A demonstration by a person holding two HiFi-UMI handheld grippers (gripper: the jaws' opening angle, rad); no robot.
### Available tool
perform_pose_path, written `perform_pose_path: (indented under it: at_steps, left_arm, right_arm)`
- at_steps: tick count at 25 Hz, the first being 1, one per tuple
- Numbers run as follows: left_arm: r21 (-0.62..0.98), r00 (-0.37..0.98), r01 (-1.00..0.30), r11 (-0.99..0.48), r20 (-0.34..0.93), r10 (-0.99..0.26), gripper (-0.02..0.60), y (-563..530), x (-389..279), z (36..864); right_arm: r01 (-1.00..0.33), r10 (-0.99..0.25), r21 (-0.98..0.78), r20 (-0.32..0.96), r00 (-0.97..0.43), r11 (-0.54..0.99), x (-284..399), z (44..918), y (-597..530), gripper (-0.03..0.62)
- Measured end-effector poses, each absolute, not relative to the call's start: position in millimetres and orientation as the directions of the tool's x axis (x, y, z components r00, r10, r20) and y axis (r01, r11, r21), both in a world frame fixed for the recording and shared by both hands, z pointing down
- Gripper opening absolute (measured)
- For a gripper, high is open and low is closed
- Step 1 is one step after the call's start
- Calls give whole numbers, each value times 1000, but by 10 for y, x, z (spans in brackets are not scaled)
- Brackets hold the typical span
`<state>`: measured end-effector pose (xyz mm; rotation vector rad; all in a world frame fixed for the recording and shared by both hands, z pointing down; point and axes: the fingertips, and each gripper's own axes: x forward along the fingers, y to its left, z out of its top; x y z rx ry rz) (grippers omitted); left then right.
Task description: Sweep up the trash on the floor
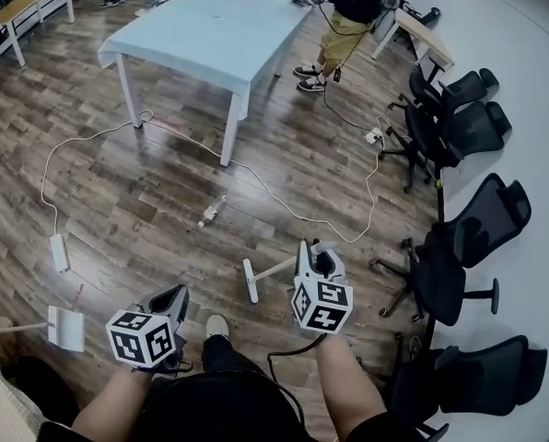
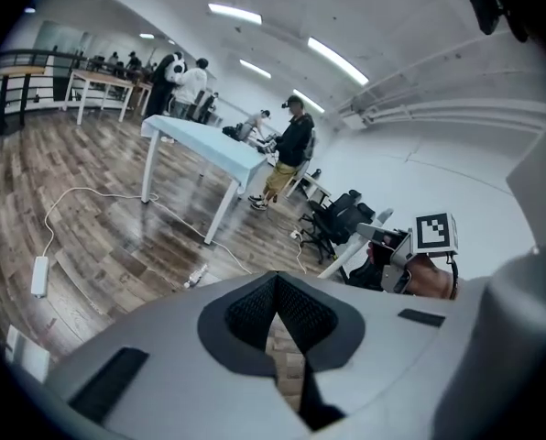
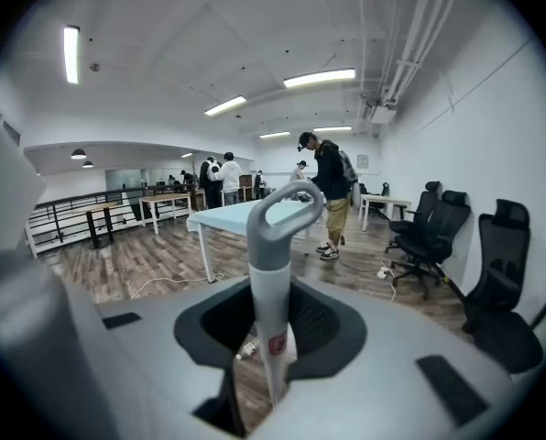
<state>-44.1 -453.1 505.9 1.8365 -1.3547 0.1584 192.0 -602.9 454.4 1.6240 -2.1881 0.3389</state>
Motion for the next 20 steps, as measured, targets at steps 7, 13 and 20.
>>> perform_pose_path:
  at_steps: [7,13,20]
  left_arm:
    - [515,311,-856,47,585,-750,-6,-4739,-627,5131]
    - [453,181,-876,168,630,-755,-6,-4578,-1021,5092]
    - [405,25,-846,346,679,-733,-5,-4201,-1463,5307]
  right_arm:
    - [-873,-826,128,412,-385,470,1478,4557,-7156,103]
    - [-823,-816,194,372,-442,534,1073,4445,-8070,103]
    - [-732,-772,254,288,-567,632,357,4498,-8687,102]
